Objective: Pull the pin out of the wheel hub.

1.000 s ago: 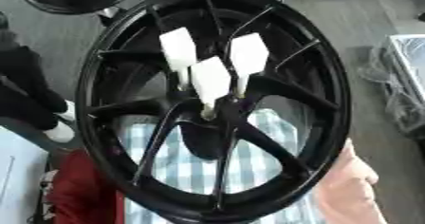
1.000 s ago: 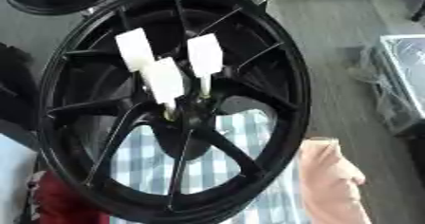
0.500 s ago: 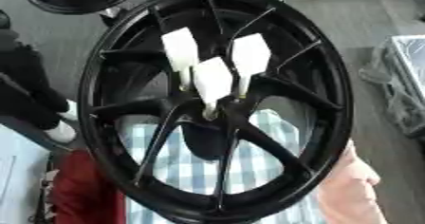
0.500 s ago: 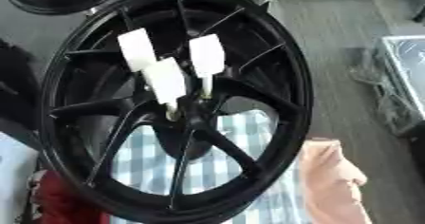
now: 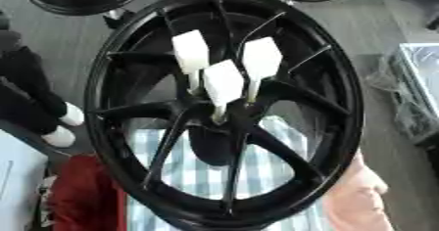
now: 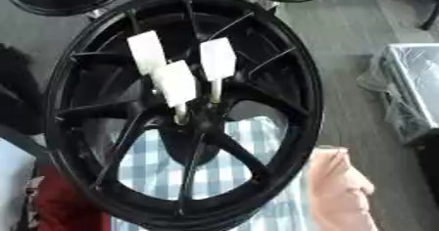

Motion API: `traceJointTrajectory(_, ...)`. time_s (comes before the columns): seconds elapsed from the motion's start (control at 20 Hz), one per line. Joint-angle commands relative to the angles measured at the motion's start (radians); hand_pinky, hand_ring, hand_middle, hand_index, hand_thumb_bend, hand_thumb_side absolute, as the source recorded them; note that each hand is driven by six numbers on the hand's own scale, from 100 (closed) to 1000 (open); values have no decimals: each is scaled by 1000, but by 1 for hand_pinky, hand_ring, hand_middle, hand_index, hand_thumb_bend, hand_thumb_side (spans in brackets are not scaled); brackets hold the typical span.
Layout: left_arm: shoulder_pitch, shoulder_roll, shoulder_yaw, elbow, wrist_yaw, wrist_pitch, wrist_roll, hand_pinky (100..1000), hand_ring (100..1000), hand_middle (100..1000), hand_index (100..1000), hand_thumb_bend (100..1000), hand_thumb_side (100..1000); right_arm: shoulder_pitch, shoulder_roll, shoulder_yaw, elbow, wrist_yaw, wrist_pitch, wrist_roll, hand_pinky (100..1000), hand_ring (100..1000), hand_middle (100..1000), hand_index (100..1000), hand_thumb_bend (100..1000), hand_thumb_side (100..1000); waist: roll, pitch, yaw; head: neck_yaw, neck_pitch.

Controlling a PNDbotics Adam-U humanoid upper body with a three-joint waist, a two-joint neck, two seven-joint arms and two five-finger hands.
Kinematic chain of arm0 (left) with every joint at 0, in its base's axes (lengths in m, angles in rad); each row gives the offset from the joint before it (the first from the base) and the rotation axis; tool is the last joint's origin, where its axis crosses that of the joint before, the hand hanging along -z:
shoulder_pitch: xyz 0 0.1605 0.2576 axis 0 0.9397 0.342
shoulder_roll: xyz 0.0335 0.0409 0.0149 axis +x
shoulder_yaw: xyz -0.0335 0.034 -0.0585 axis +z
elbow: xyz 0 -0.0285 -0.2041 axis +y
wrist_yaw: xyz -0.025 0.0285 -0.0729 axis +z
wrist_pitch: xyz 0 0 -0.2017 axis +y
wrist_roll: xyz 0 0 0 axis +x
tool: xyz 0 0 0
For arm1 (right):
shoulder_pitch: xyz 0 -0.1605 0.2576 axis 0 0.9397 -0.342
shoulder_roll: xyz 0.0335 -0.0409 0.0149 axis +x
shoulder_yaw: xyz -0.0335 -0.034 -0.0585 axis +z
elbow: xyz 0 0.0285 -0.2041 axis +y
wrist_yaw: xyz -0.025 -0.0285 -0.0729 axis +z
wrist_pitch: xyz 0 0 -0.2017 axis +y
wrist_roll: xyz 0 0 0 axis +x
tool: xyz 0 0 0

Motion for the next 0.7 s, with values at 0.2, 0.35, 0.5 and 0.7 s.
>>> traceJointTrajectory(0.2, 3, 42, 3, -6, -3, 4, 1, 790, 723, 722, 777, 100, 706, -98, -219, 46, 57, -50, -19, 79, 771, 723, 672, 853, 100, 470, -10, -35, -5, 7, 19)
traceJointTrajectory(0.35, 9, 46, 2, -3, -3, 6, 0, 790, 723, 722, 776, 100, 709, -161, -289, 84, 101, -59, -24, 135, 776, 728, 677, 852, 100, 470, -15, -42, -5, 4, 25)
traceJointTrajectory(0.5, 15, 51, 0, 1, -5, 6, -1, 790, 723, 722, 776, 100, 711, -222, -335, 128, 132, -50, -24, 192, 782, 733, 683, 850, 100, 469, -20, -47, -7, 2, 33)
traceJointTrajectory(0.7, 19, 55, 0, 2, -7, 5, -2, 790, 724, 723, 775, 100, 711, -292, -365, 183, 135, -14, -16, 259, 794, 745, 703, 854, 100, 426, -23, -50, -6, 0, 37)
